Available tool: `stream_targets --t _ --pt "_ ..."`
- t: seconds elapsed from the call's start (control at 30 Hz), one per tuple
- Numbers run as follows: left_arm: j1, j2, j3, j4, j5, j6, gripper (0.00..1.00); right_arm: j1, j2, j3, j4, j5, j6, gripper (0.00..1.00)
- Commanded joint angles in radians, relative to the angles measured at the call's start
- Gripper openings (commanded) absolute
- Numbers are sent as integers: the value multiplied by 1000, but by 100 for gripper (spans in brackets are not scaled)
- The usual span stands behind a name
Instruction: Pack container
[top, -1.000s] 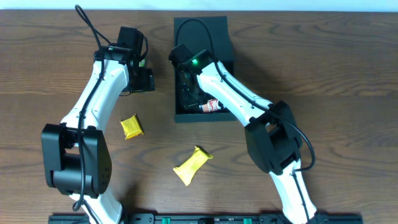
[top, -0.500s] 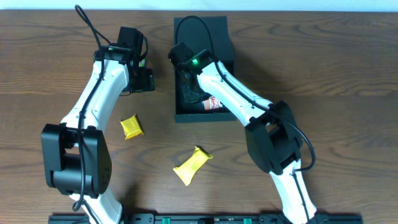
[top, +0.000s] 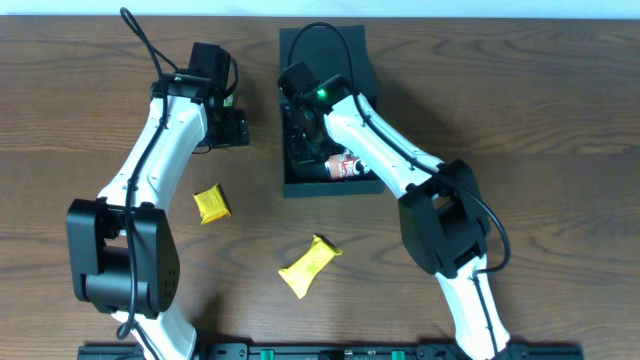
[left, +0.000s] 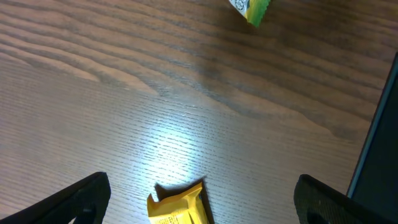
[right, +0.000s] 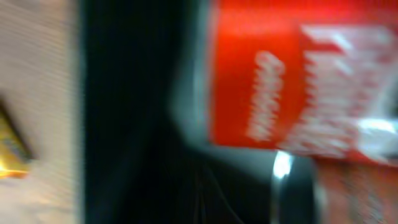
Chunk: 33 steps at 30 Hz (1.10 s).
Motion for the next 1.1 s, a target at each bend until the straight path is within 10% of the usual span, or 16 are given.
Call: stream_targets --t 0.0,1.07 --pt "2 -26 14 2 10 -12 95 -4 -8 22 44 -84 13 2" --pt "2 -26 14 19 11 -12 95 -5 -8 22 166 263 25 2"
